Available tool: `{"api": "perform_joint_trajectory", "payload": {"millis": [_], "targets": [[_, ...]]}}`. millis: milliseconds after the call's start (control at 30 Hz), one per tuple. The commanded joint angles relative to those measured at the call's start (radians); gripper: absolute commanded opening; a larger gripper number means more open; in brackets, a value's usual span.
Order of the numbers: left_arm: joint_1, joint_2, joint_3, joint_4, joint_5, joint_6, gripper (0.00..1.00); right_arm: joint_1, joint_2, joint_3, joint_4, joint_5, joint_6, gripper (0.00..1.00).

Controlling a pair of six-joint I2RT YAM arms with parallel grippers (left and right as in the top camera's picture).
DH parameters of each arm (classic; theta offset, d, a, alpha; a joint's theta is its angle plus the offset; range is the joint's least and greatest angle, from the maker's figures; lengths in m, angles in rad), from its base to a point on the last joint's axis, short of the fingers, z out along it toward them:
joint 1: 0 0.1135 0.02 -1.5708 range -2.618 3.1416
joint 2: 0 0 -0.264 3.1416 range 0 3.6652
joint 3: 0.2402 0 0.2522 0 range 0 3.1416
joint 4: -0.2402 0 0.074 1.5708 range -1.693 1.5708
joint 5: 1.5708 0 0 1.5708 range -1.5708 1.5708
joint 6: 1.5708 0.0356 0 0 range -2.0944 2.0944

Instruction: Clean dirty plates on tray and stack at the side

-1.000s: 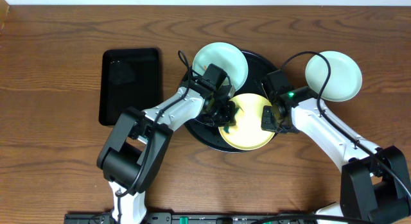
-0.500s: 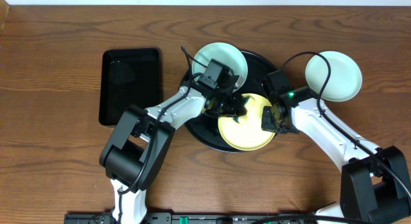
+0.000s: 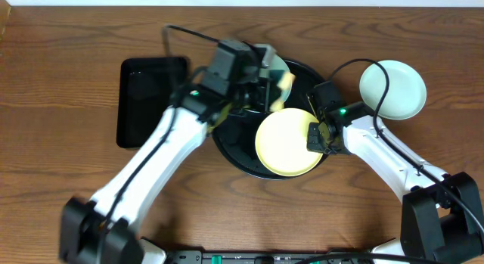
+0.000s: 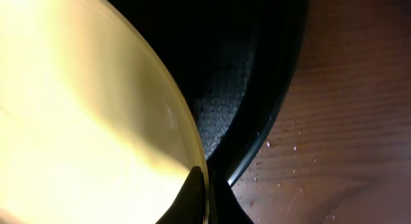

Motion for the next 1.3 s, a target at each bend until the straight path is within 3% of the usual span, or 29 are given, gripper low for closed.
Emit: {"api": "perform_joint_trajectory", "payload": {"millis": [0,400,600,867,1067,1267], "targets": [[0.027,-0.053,0.005,-0.088,-0.199,0.068,0.08,0.001,-0.059,0.065,0.001,0.091,-0.079,0.01],[0.116,-0.083,0.003,-0.301,-0.305,0.069,0.08,0.079,-0.298,0.208,0.054,0.427,-0.373,0.01],[0.143,-0.083,0.003,-0.316,-0.305,0.069,0.07,0.249,-0.327,0.206,0.039,0.797,-0.387,0.01],[0.146,-0.083,0.003,-0.335,-0.305,0.069,0.08,0.4,-0.318,0.205,0.04,1.032,-0.371,0.01],[0.146,-0.083,0.003,-0.338,-0.305,0.069,0.07,0.386,-0.318,0.205,0.039,1.004,-0.304,0.01],[0.146,-0.083,0.003,-0.338,-0.296,0.07,0.08,0.202,-0.319,0.209,0.079,0.526,-0.271,0.01]]}}
